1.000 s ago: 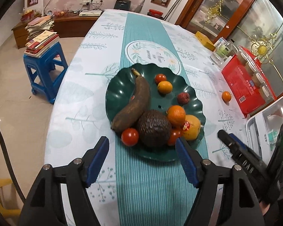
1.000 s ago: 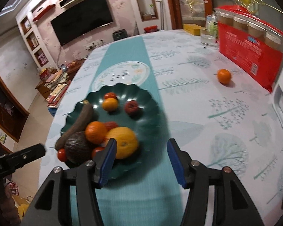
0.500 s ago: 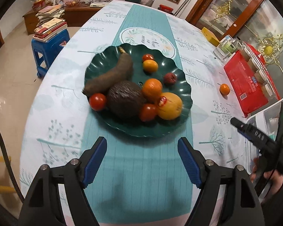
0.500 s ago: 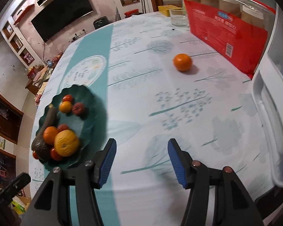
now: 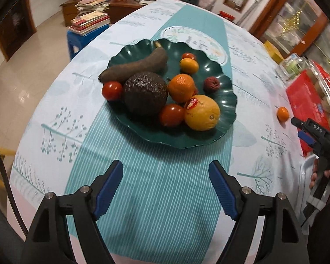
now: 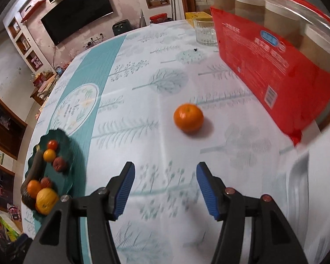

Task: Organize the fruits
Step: 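Move the open right tool to the last mandarin and close on it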

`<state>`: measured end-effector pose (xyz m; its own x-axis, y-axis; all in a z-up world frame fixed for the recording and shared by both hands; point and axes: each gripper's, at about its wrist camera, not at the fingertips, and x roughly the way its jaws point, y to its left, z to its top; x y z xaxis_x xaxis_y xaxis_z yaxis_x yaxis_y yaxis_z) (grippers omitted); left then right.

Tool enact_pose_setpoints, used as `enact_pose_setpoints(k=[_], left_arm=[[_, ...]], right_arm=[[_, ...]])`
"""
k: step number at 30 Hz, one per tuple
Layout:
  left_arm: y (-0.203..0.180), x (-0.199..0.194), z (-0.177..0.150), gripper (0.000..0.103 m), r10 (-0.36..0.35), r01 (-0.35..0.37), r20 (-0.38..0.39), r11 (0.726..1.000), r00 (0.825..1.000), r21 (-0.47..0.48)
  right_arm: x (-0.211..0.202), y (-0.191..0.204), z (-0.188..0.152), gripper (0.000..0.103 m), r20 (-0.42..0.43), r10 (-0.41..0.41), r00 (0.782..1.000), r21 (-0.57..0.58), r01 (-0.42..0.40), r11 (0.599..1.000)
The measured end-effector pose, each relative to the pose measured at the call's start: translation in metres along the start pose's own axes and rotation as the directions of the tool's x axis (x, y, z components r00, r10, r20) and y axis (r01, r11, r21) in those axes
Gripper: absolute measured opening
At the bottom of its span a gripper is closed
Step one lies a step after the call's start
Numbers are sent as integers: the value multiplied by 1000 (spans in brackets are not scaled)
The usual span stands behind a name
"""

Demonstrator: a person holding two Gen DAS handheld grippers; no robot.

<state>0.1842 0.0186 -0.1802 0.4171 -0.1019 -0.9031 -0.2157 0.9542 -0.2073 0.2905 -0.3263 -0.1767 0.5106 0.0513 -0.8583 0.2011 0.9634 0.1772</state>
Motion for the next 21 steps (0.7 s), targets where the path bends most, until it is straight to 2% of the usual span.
enact_pose_setpoints(k=[6,12,15,18,21], left_arm=[[-5,5,-2,79,53,-53,12,998,999,-28],[-4,4,1,79,73,-72,27,996,997,-46],[-2,8,2,79,74,-74,3,995,997,-63],[-1,9,-1,79,83,-83,-9,994,997,-72],[1,7,-3,79,89,-90,-10,993,996,-78]], right_arm=[[33,-13,18,58,11,-14,1000,-14,14,1000],[59,-18,24,58,17,2,1000,-12,-2,1000],[68,-16,26,58,14,-8,1000,-18,8,1000],[69,-13,28,57,46,-35,998,-33,37,999],[72,-12,31,50,46,-77,996,-47,79,996]])
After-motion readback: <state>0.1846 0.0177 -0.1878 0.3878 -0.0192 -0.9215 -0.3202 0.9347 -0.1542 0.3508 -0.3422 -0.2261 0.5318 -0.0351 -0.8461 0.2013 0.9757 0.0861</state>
